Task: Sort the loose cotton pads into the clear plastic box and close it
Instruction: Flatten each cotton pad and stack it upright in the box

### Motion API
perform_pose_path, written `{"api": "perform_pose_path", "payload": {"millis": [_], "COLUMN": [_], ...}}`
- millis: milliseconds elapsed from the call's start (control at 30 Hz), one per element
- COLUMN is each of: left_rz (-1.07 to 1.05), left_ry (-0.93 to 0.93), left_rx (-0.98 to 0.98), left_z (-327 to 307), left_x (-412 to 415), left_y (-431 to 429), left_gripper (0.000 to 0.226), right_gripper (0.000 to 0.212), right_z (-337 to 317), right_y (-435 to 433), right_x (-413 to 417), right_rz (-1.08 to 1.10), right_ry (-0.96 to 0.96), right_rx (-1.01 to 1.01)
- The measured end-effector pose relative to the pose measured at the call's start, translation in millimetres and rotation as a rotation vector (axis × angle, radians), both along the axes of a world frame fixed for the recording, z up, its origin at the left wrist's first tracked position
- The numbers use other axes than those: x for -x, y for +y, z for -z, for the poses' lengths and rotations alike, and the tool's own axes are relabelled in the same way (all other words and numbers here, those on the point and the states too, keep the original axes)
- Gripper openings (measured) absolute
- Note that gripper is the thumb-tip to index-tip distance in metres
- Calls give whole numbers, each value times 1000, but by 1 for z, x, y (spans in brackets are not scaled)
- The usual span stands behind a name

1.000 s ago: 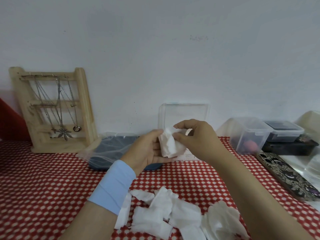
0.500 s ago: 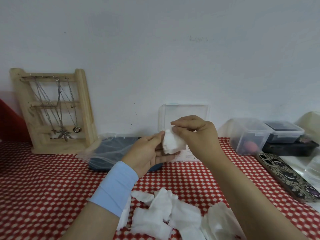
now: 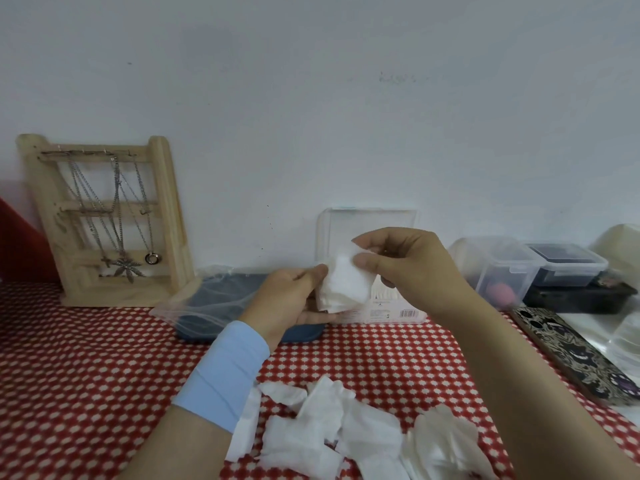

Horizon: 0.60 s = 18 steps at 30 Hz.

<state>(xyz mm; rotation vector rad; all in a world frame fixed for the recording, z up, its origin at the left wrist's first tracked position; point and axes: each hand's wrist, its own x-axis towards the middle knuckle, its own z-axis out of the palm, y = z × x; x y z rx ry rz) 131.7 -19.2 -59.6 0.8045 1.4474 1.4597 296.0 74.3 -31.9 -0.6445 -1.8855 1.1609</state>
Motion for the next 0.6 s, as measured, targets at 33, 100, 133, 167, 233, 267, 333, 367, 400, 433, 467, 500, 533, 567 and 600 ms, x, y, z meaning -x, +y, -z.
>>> {"api": "perform_pose_path", "payload": {"millis": [33,100,133,167,233,267,333,367,400,433,467,500,533,567,600], "left_rz": [6,23,33,42,51,61,86,98,110,123,135,143,152,166,178], "left_ry": [14,37,46,57,68,53,4,3,25,57,85,96,93,84,82], "left_rx": [-2,-6,-10,-11,-1,-2,-8,-9,-10,-13,-14,-12,-10,-12,-10], "left_z": [-1,-2,-2,-3,-3,-4,-6,-6,-6,-6,-4,-3,-1,0,2], "left_x": [-1,-3,-4,-4,-5,-5,-5,-5,-5,-5,-5,-4,-2,0,2], "left_y": [0,-2,-2,-3,-3,-4,-3,-4,-4,-4,-4,-4,-4,-4,-3], "left_gripper": [26,22,21,21,21,23,31,35,37,36,32,30,29,30,32], "right_gripper": [15,17,19,21,26,27,28,27,26,23,25,33,41,46,45], "right_z": [1,3,3,4,7,7,9,11,11,12,13,14,15,15,14], "right_y": [1,2,2,3,5,6,6,6,4,3,2,2,2,2,2], "right_x": [1,2,3,3,5,5,6,7,8,10,11,12,12,11,10], "right_rz": [14,44,38,32,47,61,83,95,114,143,182,216,232,218,171], "right_ry": [-37,-111,-130,-141,-175,-187,-204,-210,-215,-226,-252,-292,-334,-361,-360], "right_rx": [-35,-89,-98,-106,-141,-157,-189,-207,-229,-257,-278,-284,-249,-167,-42]}}
